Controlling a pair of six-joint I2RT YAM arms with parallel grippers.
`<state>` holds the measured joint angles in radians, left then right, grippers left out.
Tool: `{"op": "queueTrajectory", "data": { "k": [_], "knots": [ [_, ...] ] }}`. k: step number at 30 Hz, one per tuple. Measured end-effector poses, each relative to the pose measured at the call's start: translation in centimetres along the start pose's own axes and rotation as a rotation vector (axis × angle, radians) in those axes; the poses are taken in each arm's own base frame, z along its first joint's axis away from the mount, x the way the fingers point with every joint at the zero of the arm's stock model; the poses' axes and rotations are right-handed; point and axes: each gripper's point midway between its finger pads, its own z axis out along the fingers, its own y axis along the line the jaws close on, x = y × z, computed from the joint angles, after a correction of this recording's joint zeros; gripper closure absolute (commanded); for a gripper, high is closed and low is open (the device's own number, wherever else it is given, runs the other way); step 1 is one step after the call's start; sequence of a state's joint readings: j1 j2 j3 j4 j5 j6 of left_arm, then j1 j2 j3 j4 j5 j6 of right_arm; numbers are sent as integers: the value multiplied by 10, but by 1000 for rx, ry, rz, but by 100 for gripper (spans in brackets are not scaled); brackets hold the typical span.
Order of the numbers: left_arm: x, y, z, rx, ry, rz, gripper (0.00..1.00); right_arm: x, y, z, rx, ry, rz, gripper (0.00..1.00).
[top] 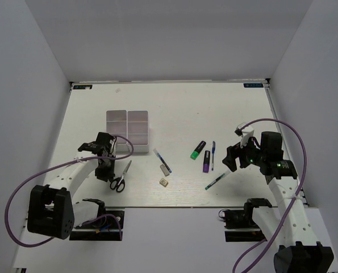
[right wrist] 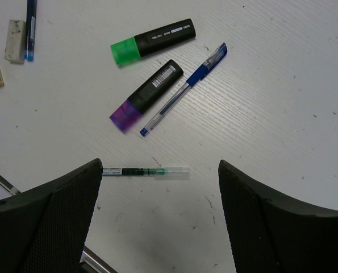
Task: Sort the stationery into containers
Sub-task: Pick up the scissors from the center of the board.
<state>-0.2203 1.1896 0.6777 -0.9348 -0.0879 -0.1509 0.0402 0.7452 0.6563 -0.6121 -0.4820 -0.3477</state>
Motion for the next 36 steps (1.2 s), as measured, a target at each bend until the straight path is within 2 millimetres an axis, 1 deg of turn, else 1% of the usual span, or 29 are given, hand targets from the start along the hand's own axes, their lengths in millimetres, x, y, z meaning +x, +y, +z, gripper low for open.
{"op": "queueTrajectory", "data": {
  "k": [2,5,13,14,21,33,36],
  "knots": [
    [2,1,3,16,6,-29,70,0,0,0,0,0,0,15],
    [2,1,7,37,16,-59,70,0,0,0,0,-1,-1,15],
    [0,-8,11,90,26,-63,71,0,0,0,0,0,-1,15],
    [0,-8,12,93,27,-62,71,0,0,0,0,0,-1,14],
    [2,-8,17,89,53,-55,72,0,0,0,0,-1,-1,14],
    [0,-2,25,60,41,-44,72,-2,1,-2,0,-12,-7,14],
    [1,-1,30,53,33,-36,72,-2,1,-2,-1,-13,-8,14]
  ]
}}
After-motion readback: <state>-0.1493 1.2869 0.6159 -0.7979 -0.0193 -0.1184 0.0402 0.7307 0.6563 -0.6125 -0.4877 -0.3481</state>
